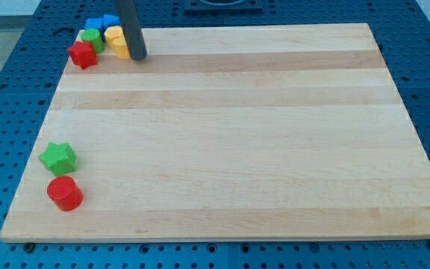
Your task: Move the red circle above the yellow heart
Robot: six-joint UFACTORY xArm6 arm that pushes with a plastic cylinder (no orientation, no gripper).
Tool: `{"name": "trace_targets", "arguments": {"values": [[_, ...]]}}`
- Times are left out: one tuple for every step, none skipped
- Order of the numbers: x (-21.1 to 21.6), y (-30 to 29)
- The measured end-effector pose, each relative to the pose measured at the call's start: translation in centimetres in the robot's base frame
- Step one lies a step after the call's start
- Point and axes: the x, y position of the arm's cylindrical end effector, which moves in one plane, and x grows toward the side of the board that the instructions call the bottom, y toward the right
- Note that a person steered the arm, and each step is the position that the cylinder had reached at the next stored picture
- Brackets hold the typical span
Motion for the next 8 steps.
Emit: {"name": "trace_targets", "arguments": {"values": [[-0.1,1.3],[-0.3,5.4],[0.5,7.7],[8.0,9.4],[16.7,11.4],[25.5,12.0],[32.8,8.6],[35.1,2.9]]}}
